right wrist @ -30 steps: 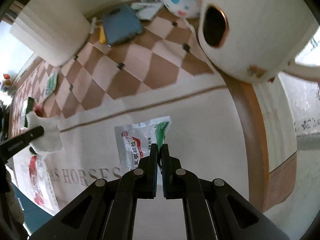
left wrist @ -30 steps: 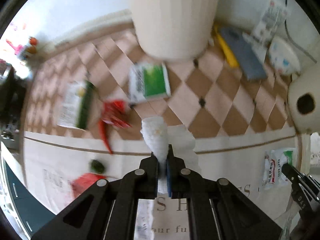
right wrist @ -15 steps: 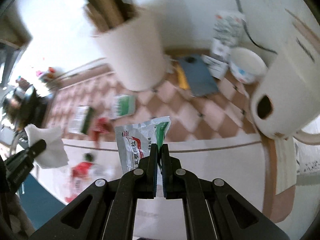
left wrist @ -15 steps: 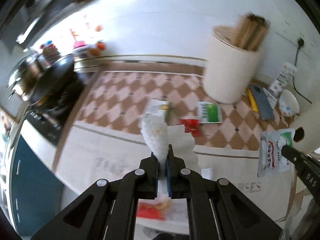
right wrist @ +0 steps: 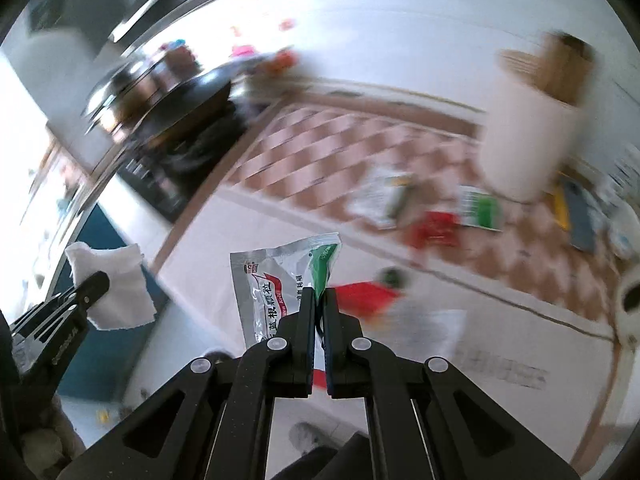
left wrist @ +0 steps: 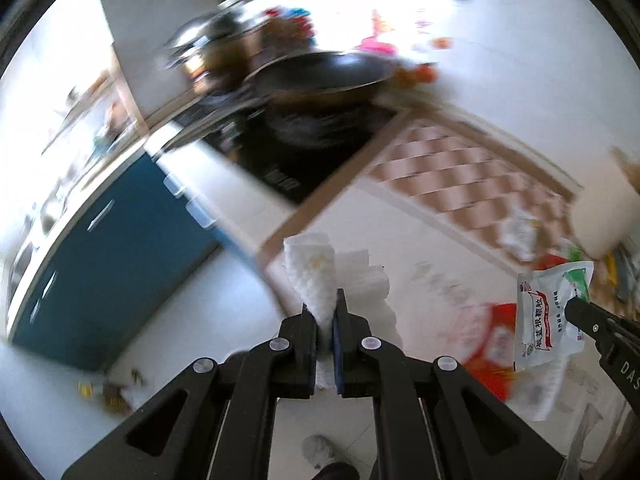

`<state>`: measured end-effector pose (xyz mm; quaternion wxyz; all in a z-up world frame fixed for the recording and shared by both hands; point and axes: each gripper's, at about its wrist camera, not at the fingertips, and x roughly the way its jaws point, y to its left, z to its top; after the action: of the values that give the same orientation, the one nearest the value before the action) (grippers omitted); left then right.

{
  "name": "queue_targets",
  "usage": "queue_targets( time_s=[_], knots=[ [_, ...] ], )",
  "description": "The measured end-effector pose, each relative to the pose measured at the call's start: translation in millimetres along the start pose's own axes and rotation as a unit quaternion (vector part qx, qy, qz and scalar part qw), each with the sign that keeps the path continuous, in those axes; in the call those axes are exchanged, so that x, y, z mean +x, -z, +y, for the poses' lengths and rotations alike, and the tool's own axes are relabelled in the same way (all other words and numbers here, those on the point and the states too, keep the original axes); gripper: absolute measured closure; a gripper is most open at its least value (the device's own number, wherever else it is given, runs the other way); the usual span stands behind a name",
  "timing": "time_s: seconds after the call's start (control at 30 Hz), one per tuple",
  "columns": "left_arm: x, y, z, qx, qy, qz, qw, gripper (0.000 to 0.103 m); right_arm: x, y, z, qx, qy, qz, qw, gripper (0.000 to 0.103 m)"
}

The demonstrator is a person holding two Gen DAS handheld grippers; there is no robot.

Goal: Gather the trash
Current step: 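Carry the sachet and tissue to the bin and open both tools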

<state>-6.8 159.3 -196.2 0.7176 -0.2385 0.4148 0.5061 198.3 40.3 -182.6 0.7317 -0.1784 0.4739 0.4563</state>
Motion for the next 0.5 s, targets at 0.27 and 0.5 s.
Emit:
queue_targets(
  time_s=[0.27, 0.5],
  knots=[
    [83, 69, 146, -0.107, -0.062, 0.074, 0.9896, 0.099, 91, 43, 165, -0.121, -0.05, 0.063, 0.989, 0.099],
    [231, 181, 257, -0.199, -0.106, 0.177, 0.958, 0.099, 239, 137, 272, -0.202, -0.056, 0.136, 0.968, 0.1]
  ],
)
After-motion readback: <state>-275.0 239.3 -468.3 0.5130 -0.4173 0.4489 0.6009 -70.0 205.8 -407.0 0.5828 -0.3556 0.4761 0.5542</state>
